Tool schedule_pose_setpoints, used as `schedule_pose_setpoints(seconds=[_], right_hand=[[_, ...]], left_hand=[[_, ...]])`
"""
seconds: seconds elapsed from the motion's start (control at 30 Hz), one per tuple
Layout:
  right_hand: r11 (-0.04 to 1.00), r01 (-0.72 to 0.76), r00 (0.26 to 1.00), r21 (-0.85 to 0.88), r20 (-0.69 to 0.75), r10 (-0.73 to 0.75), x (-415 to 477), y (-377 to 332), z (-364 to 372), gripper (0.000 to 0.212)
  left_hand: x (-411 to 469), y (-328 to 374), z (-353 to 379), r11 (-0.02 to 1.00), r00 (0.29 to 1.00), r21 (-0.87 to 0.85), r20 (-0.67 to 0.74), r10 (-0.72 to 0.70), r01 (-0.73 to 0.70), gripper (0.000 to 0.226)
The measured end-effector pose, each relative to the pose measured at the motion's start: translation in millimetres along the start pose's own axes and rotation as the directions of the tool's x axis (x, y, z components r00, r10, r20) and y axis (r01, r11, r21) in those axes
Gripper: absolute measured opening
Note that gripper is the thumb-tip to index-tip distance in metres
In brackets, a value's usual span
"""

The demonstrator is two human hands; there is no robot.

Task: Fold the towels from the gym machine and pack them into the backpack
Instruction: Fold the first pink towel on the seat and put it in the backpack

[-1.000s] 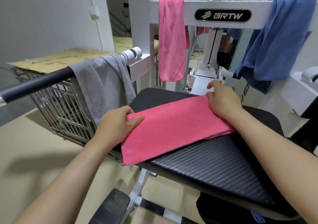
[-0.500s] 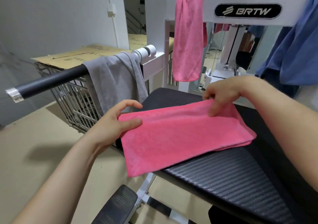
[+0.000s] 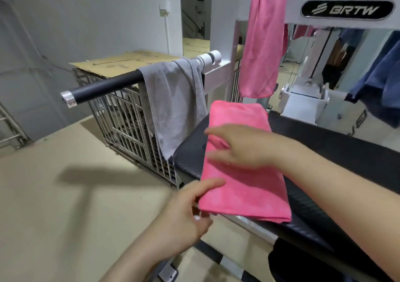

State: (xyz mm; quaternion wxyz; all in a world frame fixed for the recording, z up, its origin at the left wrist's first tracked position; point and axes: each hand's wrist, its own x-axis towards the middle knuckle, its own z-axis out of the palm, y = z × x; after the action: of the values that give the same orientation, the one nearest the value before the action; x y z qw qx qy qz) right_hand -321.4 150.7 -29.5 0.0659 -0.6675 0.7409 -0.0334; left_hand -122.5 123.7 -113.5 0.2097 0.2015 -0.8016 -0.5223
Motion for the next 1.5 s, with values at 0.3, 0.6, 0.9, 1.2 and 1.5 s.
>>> schedule_pose_setpoints(seconds=[0.3, 0.6, 0.9, 1.2, 1.5], right_hand=[[0.98, 0.09, 0.923, 0.178, -0.385, -0.015, -47, -3, 38, 0.046], [0.983, 0.08, 0.97, -0.165, -0.215, -0.115, -141, -21, 47, 0.048], [0.787, 0.044, 0.994, 0.616, -0.108, 0.029, -127, -4, -20, 0.016], [0.695, -0.13, 0.888, 0.707, -0.229, 0.399, -14, 18, -18, 0.019], [0.913, -0.211, 0.861, 0.35, -0.376, 0.343, 13, 38, 21, 0.008]], left_hand=[[25, -18, -1, 0.385, 0.754, 0.795, 0.132, 0.644, -0.468, 0.036], [2, 9, -18, 0.395, 0.824, 0.757, 0.323, 0.466, -0.521, 0.024], [13, 20, -33, 0.79, 0.895, 0.433, 0.314, 0.318, -0.433, 0.065], [59, 34, -35, 0.951, 0.969, -0.245, -0.109, -0.223, 0.191, 0.039], [95, 30, -39, 0.899, 0.9, -0.117, -0.062, -0.431, 0.422, 0.036]])
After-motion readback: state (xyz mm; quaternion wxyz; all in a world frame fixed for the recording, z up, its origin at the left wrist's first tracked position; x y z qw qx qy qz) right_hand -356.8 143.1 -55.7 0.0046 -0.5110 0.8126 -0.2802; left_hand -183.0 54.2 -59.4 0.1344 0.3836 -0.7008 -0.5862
